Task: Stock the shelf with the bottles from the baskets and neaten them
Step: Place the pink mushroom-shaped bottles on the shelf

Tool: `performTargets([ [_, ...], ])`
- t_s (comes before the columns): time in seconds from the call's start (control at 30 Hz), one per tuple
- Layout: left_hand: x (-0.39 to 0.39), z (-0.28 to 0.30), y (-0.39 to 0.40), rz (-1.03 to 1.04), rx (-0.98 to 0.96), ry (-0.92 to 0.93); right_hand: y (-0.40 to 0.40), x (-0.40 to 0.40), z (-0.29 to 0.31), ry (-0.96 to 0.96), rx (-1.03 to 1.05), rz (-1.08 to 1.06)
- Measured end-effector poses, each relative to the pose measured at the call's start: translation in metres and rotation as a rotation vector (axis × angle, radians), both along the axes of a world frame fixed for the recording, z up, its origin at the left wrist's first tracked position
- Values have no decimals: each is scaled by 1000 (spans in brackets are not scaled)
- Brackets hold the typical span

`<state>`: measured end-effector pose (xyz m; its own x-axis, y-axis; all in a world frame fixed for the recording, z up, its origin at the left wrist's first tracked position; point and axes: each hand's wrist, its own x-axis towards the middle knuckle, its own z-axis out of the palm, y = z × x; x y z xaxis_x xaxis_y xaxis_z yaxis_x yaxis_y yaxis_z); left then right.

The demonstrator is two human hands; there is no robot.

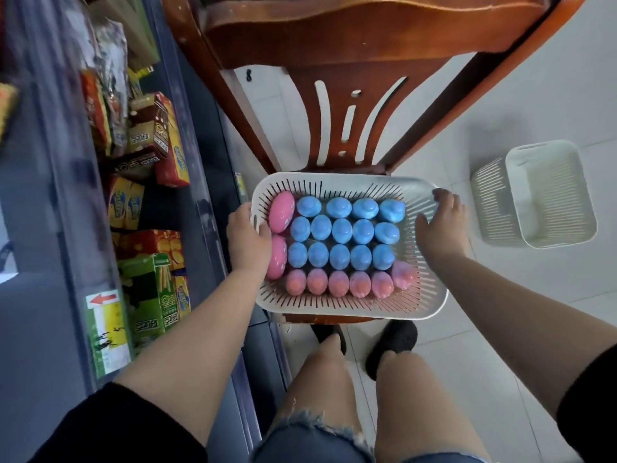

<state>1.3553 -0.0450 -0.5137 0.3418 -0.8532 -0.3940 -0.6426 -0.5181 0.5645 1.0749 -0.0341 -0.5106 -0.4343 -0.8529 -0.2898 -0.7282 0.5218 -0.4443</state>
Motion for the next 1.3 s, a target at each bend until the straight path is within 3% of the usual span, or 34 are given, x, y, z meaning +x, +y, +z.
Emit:
performTargets([
  [0.1, -9, 14, 12, -27, -24, 43, -7, 30, 12, -126, -41, 157],
  [0.3, -13, -10, 24, 39, 107, 162, -30, 91, 0, -377, 136, 509],
  [0.53, -25, -41, 12, 128, 176, 96, -66, 140, -50, -412, 332, 526],
  [0.67, -31, -70, 3, 179, 111, 81, -88, 152, -80, -435, 313, 535],
  [0.9, -29, -113, -10, 127, 160, -70, -104, 168, -122, -392, 334, 607],
  [1.03, -30, -120, -18, 104, 201, -157, -107, 173, -129, -392, 399, 590],
  [1.13, -32, -121, -22, 121, 238, -119, -107, 174, -129, -463, 438, 512],
  [1.3, -37, -121, -12, 137, 147, -85, -101, 166, -118, -564, 400, 451],
])
